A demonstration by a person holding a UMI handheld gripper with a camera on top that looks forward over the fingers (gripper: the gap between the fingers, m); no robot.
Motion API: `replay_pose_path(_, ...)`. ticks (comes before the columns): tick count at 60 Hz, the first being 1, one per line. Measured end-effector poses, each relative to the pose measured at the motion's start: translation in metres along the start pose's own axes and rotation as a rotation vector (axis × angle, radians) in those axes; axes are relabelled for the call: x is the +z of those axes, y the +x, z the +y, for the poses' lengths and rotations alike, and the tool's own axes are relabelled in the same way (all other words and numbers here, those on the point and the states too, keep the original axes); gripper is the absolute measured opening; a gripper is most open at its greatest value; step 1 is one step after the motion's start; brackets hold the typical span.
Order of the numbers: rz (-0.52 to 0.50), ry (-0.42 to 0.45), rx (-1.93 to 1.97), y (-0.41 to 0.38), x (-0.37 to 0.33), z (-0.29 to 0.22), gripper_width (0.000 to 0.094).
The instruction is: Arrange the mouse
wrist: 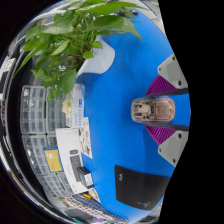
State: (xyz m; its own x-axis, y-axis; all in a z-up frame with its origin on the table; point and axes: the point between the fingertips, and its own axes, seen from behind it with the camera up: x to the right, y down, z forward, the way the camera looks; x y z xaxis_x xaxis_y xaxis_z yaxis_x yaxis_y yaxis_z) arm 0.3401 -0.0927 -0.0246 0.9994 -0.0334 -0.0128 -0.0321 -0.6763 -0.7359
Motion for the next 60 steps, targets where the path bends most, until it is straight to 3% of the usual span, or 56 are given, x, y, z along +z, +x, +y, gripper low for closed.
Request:
replay_pose_path(1,0.003,-0.005,0.002,0.0,0.0,0.001,0.0437)
replay_pose_path(2,0.003,-0.006,0.002,0.0,0.0,0.0,0.0394)
replay_pose_path(3,0.005,-0.012,0.002,0.0,0.0,0.001,0.0445)
replay_pose_path(4,0.004,-0.015,0.002,-0.001,0.0,0.001,0.0363)
replay_pose_path(8,0.005,-0.035,0.008,-0.001,0.001,0.001,0.0295)
replay_pose_path(19,0.042,-0.064,0.004,-0.006,-0.008,-0.008,0.029)
replay_pose_path(37,0.083,0.191,-0.026,-0.107,-0.108,-0.156,0.0291)
replay_pose_path(44,0.021,0.25,-0.026,-0.177,-0.133,-0.186,0.0292)
replay_pose_path(51,-0.043,0.259,-0.064,-0.238,-0.133,-0.186,0.0292)
replay_pose_path(60,-0.097,0.154,-0.079,-0.29,-0.094,-0.137,0.029)
